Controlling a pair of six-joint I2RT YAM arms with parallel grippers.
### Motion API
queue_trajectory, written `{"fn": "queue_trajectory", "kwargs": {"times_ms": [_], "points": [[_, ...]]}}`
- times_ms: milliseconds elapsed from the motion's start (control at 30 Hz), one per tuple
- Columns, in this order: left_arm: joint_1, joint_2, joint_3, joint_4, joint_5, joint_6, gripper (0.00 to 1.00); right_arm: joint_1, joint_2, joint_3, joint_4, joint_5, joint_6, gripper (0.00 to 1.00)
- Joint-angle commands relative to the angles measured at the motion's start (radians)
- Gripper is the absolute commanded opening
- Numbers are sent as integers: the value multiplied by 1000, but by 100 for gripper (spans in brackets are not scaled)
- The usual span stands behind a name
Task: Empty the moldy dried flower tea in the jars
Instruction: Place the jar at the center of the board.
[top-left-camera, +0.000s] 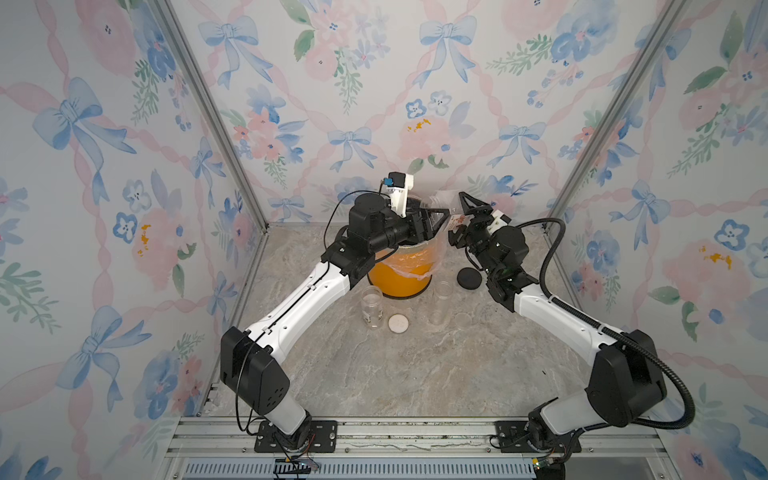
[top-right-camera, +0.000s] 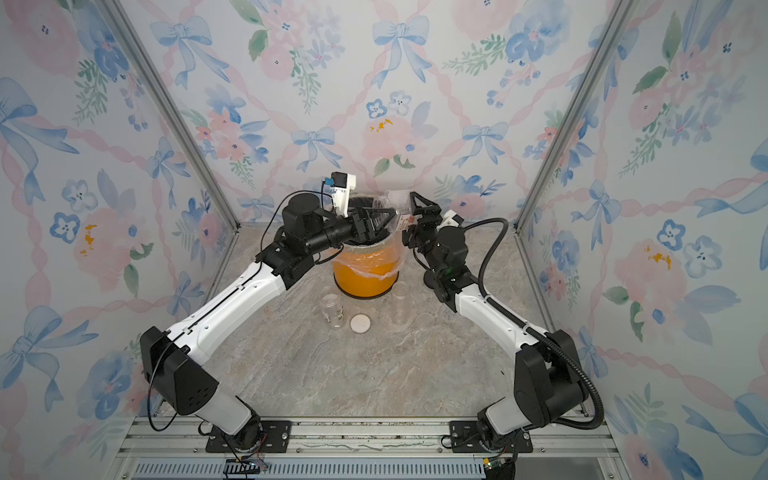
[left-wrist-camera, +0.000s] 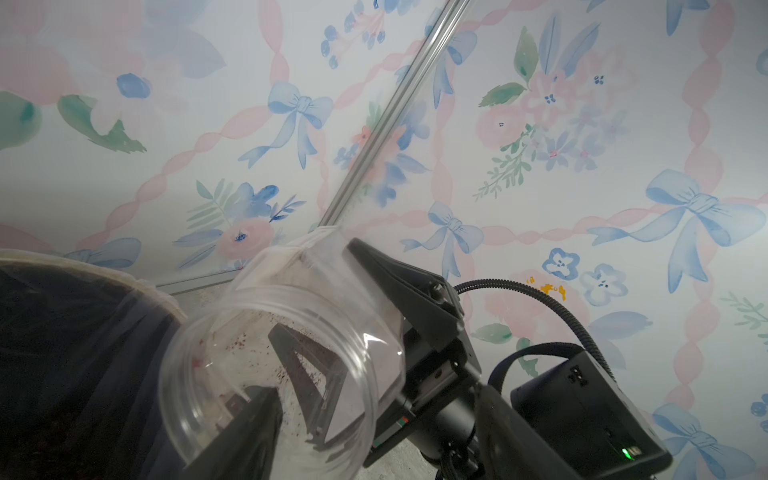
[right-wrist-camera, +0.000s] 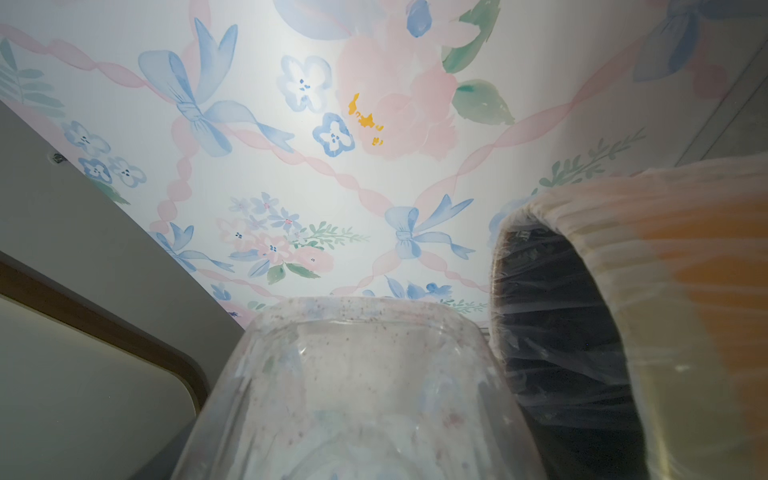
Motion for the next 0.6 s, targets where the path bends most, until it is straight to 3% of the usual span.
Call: {"fn": "queue_trajectory", "kwargs": {"times_ms": [0, 300, 567], "points": [[-17, 14, 33, -31, -26, 29, 72, 14, -27, -45, 60, 14, 14, 51], [-70, 52, 42, -42, -38, 18, 62, 27, -81, -134, 89, 25, 19, 52], [-119, 93, 80, -71, -61, 21, 29, 35, -155, -221, 96, 40, 13, 55]]}}
